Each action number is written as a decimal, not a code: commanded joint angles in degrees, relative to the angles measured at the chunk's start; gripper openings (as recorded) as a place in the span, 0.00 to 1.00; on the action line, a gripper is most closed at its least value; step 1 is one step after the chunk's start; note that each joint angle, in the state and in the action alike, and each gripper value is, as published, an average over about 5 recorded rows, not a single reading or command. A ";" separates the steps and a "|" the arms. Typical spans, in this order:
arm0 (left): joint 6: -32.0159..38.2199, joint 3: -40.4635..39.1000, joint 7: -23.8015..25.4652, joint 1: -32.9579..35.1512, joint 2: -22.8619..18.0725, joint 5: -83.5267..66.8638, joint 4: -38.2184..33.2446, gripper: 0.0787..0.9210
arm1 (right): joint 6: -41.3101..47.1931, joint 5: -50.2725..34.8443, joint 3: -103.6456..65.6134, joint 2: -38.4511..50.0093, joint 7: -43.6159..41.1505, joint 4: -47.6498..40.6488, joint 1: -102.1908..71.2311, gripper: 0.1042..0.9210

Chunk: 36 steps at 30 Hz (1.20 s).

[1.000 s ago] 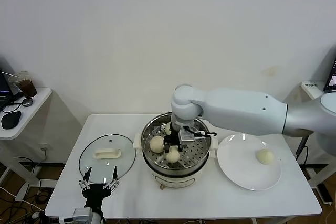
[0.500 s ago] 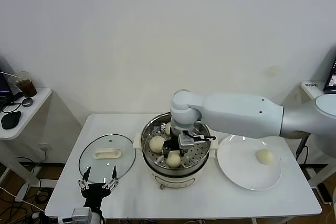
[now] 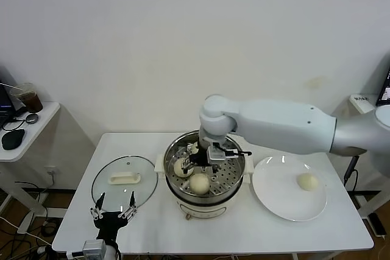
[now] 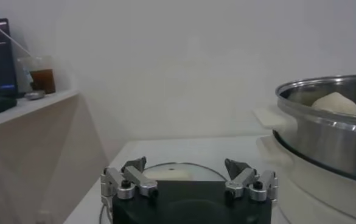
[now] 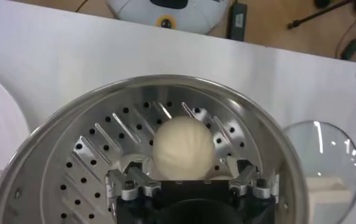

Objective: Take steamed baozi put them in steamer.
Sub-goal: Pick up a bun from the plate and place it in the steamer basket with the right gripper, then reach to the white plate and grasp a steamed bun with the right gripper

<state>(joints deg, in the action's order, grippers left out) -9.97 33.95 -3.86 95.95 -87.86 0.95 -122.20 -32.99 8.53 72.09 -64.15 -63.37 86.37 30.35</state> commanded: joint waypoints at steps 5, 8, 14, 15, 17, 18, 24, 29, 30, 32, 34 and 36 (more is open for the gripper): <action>-0.07 0.07 0.18 0.25 0.32 -0.48 -0.54 0.88 | 19.62 -24.66 0.49 17.80 -1.39 3.25 8.53 0.88; -0.24 0.07 0.53 0.14 0.57 -1.16 -0.87 0.88 | 31.23 -32.67 0.23 24.55 -0.41 2.49 8.56 0.88; -0.28 -0.15 1.27 0.33 1.23 -2.68 -1.29 0.88 | 43.69 -34.02 -2.73 35.15 -1.35 -2.96 4.04 0.88; -0.29 -0.13 1.33 0.36 1.31 -2.97 -1.20 0.88 | 45.56 -33.47 -3.94 36.44 -1.87 -3.47 2.59 0.88; -0.33 -0.01 1.46 0.34 1.36 -3.41 -0.90 0.88 | 48.75 -31.57 -7.14 38.85 -3.19 -4.15 -1.15 0.88; -0.37 0.05 1.53 0.32 1.34 -3.56 -0.76 0.88 | 50.11 -30.11 -9.01 39.86 -3.93 -4.37 -3.32 0.88; -0.52 0.02 1.93 0.88 1.23 -3.80 -0.65 0.88 | 53.69 -19.52 -22.39 42.72 -5.83 -5.35 -17.70 0.88; -0.54 0.16 1.97 1.67 1.18 -3.71 -0.57 0.88 | 49.90 -7.57 -32.92 41.01 -6.10 -8.34 -30.55 0.88; -0.56 0.22 1.97 1.82 1.17 -3.70 -0.55 0.88 | 49.03 -4.93 -34.69 40.37 -6.14 -9.24 -32.53 0.88; -0.60 0.33 1.98 2.03 1.15 -3.67 -0.44 0.88 | 47.03 -0.07 -37.77 38.67 -6.01 -11.61 -35.73 0.88; -0.65 0.46 1.98 2.11 1.12 -3.63 -0.20 0.88 | 45.67 3.05 -39.88 36.90 -5.52 -13.92 -37.55 0.88; -0.71 0.63 1.98 2.13 1.07 -3.60 0.07 0.88 | 44.48 5.01 -41.18 35.07 -5.15 -16.06 -38.51 0.88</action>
<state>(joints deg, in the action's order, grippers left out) -10.61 34.53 -1.89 97.85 -86.75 -2.44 -122.48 12.07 -2.53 46.06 -27.80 -68.28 78.08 8.11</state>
